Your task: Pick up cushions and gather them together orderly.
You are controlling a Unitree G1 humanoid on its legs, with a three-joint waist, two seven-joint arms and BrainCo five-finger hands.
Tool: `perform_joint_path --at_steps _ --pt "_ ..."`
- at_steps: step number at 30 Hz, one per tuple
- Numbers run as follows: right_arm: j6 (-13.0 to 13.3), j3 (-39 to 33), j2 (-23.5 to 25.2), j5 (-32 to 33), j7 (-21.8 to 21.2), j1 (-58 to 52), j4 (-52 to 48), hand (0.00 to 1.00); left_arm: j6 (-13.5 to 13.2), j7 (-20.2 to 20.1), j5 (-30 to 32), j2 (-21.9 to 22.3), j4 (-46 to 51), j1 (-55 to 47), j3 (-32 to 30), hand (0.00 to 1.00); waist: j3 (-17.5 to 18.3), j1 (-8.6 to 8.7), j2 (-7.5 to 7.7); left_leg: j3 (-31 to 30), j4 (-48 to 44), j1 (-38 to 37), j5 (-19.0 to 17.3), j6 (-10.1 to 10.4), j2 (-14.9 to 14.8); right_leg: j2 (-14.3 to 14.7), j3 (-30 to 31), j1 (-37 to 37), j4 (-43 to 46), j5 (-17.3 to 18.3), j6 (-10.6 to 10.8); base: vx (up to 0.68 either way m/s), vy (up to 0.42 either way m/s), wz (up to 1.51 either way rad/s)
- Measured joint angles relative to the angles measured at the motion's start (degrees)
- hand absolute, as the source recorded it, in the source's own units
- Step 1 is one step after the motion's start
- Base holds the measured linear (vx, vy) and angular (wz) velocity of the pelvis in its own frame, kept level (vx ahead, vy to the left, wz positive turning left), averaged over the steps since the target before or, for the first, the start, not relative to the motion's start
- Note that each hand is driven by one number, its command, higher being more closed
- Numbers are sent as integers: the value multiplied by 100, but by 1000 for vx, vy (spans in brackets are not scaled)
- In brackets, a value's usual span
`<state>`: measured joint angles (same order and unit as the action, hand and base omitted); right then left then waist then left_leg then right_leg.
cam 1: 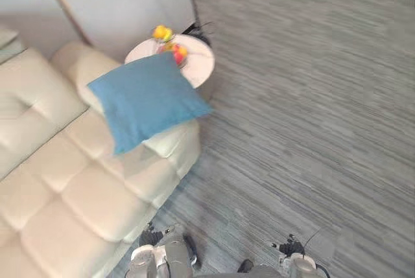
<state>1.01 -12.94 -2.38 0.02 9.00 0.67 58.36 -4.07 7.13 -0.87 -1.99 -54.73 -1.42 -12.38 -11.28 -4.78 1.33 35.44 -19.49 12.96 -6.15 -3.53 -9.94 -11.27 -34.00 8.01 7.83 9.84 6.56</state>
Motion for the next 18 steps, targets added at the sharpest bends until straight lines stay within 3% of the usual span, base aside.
perform_joint_path --at_steps 3,5,6,7,9,11,14,15,16,18 --pt "8 13 107 -20 -18 237 106 0 -10 -14 22 -171 -86 4 0 0 12 -35 133 -90 22 -238 -169 -150 204 -233 12 113 426 -313 23 355 155 27" --pt "4 19 95 -27 -19 185 116 0 -2 -13 38 -176 -173 1 11 0 15 7 122 -301 74 -658 -369 -95 303 -591 65 22 1611 -446 79 326 128 55" --pt "4 35 109 -65 -27 146 124 0 21 -13 84 -211 -239 -5 45 0 -9 29 75 -562 208 -978 -540 48 328 -814 318 -224 2773 -390 -81 291 30 67" --pt "0 37 126 -76 -43 128 131 0 44 -18 88 -258 -260 -10 64 0 -16 75 90 -649 265 -1062 -542 47 348 -829 465 -356 3099 -159 -107 323 -32 79" --pt "3 57 87 -132 -64 101 120 0 75 -10 87 -304 -323 -36 85 0 -13 138 97 -867 490 -1354 -536 65 341 -699 705 -781 3500 322 -174 244 -81 56" --pt "3 161 -20 -136 -64 84 120 0 77 -11 84 -286 -333 -52 109 0 -41 164 49 -1038 667 -1584 -511 148 296 -428 964 -1319 3126 536 -260 197 -122 48" --pt "13 163 -3 -116 -79 28 73 0 71 -8 85 -242 -339 -31 110 0 -71 229 29 -1484 699 -1691 -524 450 184 214 1985 -1864 1686 225 -289 201 -255 75" --pt "11 184 5 -121 -91 -25 86 0 69 -4 77 -234 -331 -33 98 0 -63 244 111 -1667 646 -1684 -587 638 240 337 2425 -1883 1112 -148 -264 200 -330 103" --pt "13 171 3 -112 -118 -46 104 0 68 1 87 -252 -368 -6 102 0 -66 274 233 -1975 548 -1726 -706 827 327 329 2635 -1830 1098 -573 -404 205 -335 100" --pt "13 133 -72 -122 -113 -32 90 0 52 0 103 -31 -384 7 102 0 24 232 -18 -2220 557 -1686 -706 951 134 423 2365 -1817 1226 -282 -436 193 -261 63"
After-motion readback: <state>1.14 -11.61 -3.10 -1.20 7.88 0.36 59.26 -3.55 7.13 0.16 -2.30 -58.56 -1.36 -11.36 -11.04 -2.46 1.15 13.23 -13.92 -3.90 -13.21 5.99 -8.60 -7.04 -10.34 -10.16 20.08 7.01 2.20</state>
